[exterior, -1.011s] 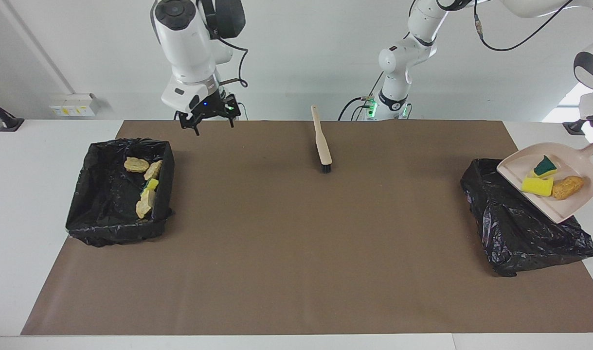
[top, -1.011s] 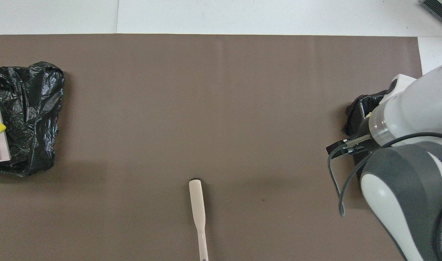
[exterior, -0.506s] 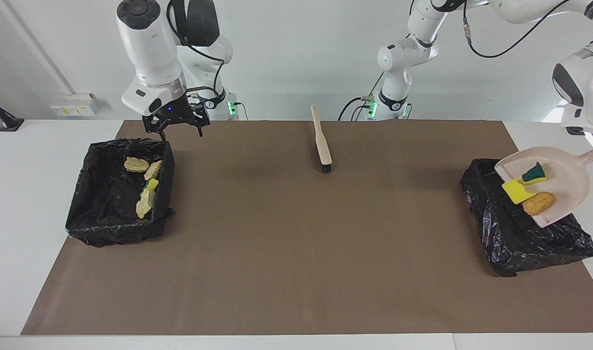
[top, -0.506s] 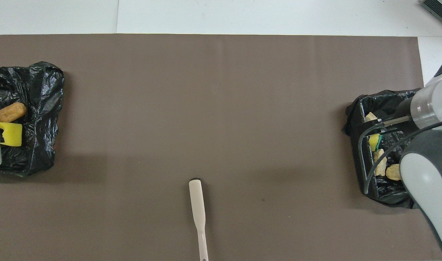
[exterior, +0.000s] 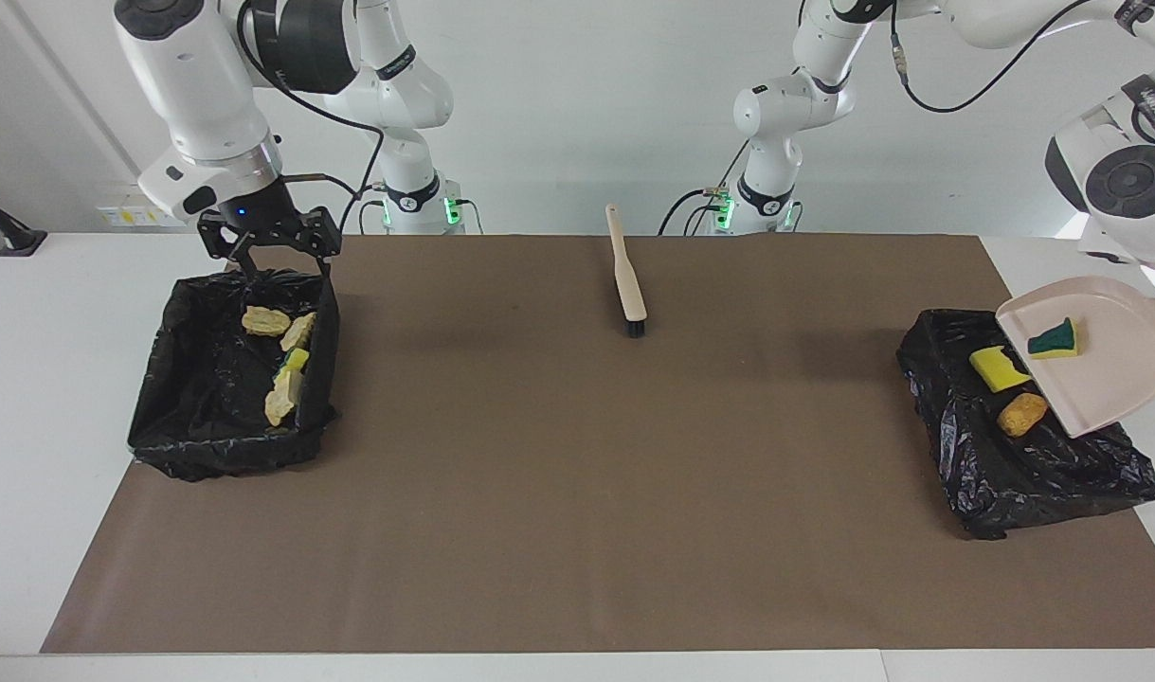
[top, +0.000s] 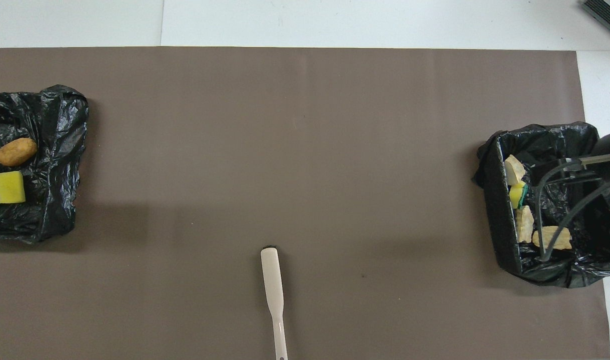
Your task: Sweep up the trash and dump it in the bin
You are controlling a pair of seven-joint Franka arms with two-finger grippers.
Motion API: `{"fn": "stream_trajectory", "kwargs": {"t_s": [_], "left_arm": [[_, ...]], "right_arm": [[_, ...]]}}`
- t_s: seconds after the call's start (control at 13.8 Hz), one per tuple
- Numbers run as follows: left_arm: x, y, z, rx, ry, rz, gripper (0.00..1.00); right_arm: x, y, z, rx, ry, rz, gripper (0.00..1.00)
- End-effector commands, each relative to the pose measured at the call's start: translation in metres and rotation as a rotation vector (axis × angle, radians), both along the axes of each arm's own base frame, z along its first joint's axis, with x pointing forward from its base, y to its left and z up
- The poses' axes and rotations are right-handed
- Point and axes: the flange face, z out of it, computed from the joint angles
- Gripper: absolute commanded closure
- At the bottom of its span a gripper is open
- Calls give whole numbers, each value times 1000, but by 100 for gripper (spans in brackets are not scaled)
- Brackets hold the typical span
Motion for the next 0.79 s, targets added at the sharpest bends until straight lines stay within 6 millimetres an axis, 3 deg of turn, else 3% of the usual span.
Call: {"fn": "stream_trajectory", "kwargs": {"t_s": [0.0, 0.22, 0.51, 0.72], "left_arm": [[0, -7, 7, 41, -21, 13, 100], [6, -29, 15, 117, -56, -18, 100], [6, -30, 26, 124, -75, -2, 100], [5, -23, 48, -38, -162, 41, 100]], "right_arm": [[0, -12, 16, 49, 17, -50, 0], [-13, -21, 32, 56, 8, -109, 0], [-28, -19, 45, 54, 11, -175, 0], [-35, -13, 43, 52, 22, -168, 0]]}}
